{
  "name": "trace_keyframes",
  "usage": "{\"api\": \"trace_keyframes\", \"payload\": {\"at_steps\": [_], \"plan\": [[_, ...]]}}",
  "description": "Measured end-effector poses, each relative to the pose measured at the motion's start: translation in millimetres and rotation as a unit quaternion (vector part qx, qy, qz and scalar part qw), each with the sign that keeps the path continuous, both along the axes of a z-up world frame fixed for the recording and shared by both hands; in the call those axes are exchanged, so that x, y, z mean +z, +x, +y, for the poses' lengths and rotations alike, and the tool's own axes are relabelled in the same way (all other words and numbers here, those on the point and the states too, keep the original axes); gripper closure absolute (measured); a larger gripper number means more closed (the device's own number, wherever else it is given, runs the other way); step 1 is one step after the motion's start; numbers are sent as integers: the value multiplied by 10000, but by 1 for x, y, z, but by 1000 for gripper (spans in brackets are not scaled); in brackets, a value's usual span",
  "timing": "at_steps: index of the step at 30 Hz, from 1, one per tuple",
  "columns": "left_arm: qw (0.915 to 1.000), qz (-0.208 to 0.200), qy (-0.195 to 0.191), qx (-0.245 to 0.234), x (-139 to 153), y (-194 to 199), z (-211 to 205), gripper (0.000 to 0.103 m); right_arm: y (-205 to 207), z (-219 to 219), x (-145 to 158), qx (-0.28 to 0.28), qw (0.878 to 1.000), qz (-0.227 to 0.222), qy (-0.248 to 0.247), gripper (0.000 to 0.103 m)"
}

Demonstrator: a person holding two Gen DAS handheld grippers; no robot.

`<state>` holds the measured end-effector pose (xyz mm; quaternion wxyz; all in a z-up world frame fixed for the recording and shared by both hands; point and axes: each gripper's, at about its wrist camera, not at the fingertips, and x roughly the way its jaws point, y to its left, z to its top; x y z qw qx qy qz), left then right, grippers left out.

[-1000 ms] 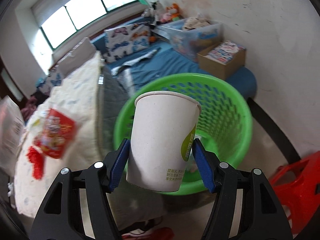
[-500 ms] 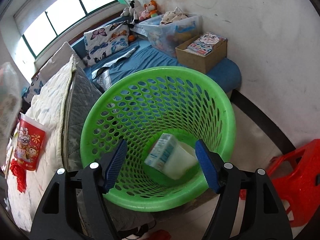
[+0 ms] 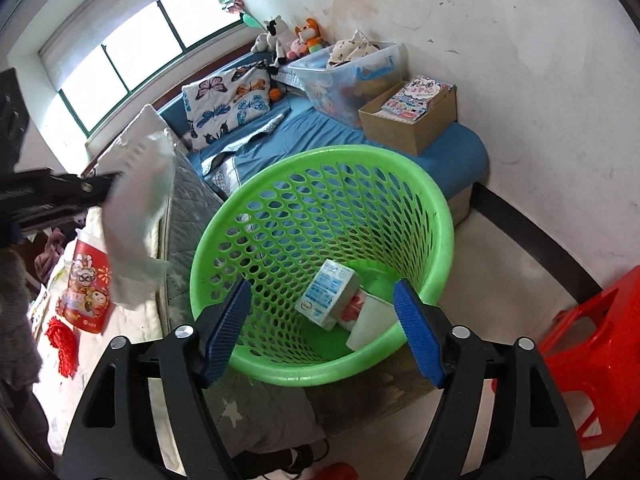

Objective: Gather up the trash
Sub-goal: 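Carry the cup and bag to the green basket and release both, then grasp the red snack cup with the right gripper while the left grasps the red mesh net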

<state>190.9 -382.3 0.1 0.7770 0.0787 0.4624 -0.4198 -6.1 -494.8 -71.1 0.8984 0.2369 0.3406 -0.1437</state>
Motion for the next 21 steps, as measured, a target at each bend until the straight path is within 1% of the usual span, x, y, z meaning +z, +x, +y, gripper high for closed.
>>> {"api": "trace_keyframes", "payload": {"at_steps": [1,2,3,4,8,10,13,14,16,21], "plan": [[10000,-13,7,-20,-2,-1,-2,77,-1,0,1,-8,10000,-16,0,28],[10000,-38,35,-25,-3,-2,-3,70,-3,-1,2,-15,10000,-38,9,28],[10000,-64,62,-28,-5,-3,-4,56,-5,-1,2,-21,10000,-48,20,28],[9999,-87,51,-32,-7,-4,-3,54,-6,-1,3,-33,10000,-54,18,28],[9999,-53,-11,-84,-8,-10,6,53,-11,0,4,-45,10000,-80,35,28],[9999,-5,-110,-65,-6,-12,15,52,-12,1,5,-27,9999,-94,55,27],[9997,-94,-212,18,-1,-19,34,48,-16,9,8,65,9999,-134,70,25],[9996,-146,-231,50,1,-22,42,48,-16,11,8,100,9998,-138,63,25],[9992,-265,-258,152,5,-26,60,43,-15,17,11,189,9997,-154,61,25],[9971,-421,-397,499,15,-33,106,42,-6,38,18,474,9986,-198,74,24]]}}
